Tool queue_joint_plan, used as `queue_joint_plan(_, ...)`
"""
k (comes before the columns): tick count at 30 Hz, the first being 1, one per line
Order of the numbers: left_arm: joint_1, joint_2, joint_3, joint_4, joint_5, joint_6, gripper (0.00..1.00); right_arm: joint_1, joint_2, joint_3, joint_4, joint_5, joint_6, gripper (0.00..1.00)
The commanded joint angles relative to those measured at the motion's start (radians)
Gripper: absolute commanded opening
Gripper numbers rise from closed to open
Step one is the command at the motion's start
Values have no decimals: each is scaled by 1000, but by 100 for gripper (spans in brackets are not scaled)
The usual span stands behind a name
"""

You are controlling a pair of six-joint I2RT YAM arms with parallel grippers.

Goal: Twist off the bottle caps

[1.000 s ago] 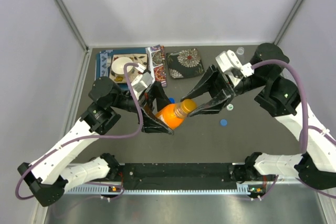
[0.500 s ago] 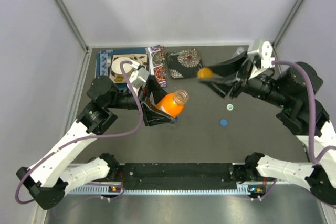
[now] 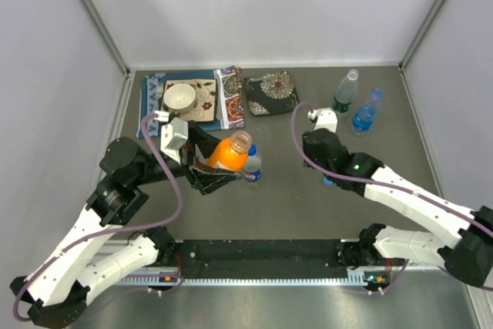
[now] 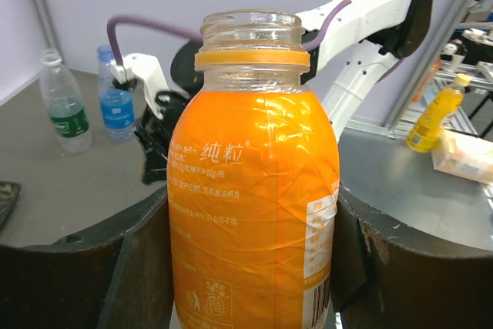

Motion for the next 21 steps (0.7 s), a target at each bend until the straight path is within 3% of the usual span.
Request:
queue_joint_plan(1, 5, -49, -25, -19, -105, 44, 33, -15, 72, -18, 38, 77, 170, 0)
queue_joint_plan(10, 6, -85, -67, -30, -137, 49, 33, -75, 294, -87, 173, -81, 232, 0)
queue_joint_plan(21, 5, -88, -90, -28, -145, 40, 33, -152, 429, -119, 250, -204, 259, 0)
